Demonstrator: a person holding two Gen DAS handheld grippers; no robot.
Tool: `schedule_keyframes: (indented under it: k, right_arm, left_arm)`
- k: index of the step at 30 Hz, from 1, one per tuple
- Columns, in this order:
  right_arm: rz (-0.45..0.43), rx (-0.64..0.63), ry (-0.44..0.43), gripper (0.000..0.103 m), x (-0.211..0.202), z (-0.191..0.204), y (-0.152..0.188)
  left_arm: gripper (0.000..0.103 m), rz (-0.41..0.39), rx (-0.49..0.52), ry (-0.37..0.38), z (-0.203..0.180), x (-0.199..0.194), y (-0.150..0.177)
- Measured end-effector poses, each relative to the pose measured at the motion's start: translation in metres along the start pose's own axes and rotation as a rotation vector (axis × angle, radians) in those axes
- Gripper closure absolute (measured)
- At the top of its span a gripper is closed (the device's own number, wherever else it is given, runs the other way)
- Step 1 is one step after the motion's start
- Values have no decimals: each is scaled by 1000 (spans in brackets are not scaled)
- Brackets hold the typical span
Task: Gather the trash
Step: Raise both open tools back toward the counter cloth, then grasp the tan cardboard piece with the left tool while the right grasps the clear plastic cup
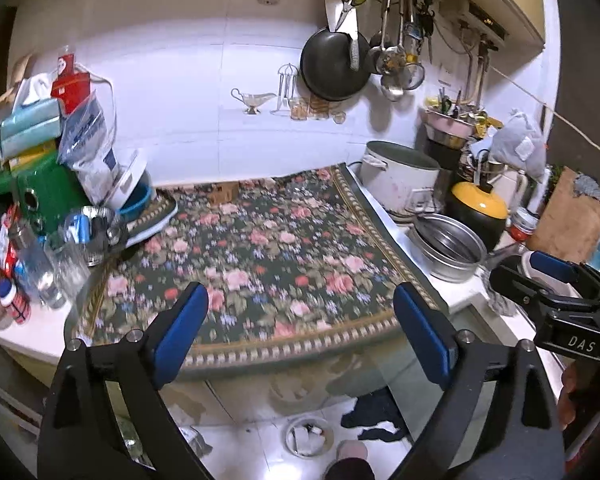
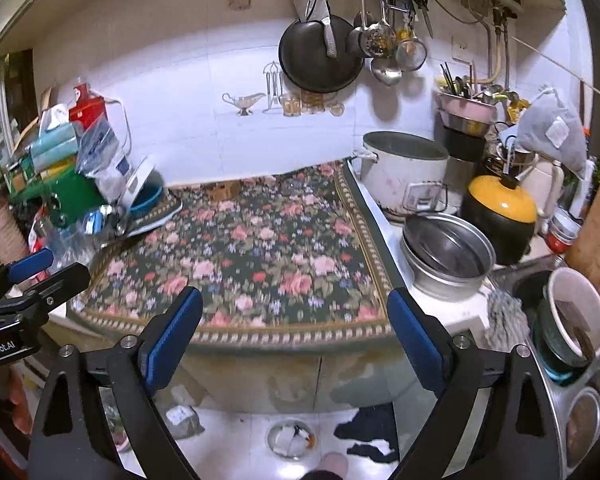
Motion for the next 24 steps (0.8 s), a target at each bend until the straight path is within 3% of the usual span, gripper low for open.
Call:
schedule_keyframes:
  k: [6, 13, 18, 24]
  right_arm:
    - [-12, -9, -55, 11, 42, -26, -48]
    - [35, -75, -141, 11, 100, -58, -111]
    - [74, -91, -167, 11, 146, -63, -132]
    - [148, -89, -214, 11, 204, -51, -151]
  left_arm:
    - [9, -12, -50, -79, 5, 51, -47]
    - [9, 12, -154, -163, 23, 111, -104]
    - [9, 25, -212, -229, 48, 149, -131]
    - [9, 79, -213, -231, 84, 208, -158]
Point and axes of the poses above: each gripper's, at about its wrist camera, not at the fingertips, and x roughly the way its jaws point, z to its left, y to its underside, the point moved 10 cm from there along x, roughly the way its jaws point, and after that the axes turned 6 degrees about z, right-handed, at the moved point
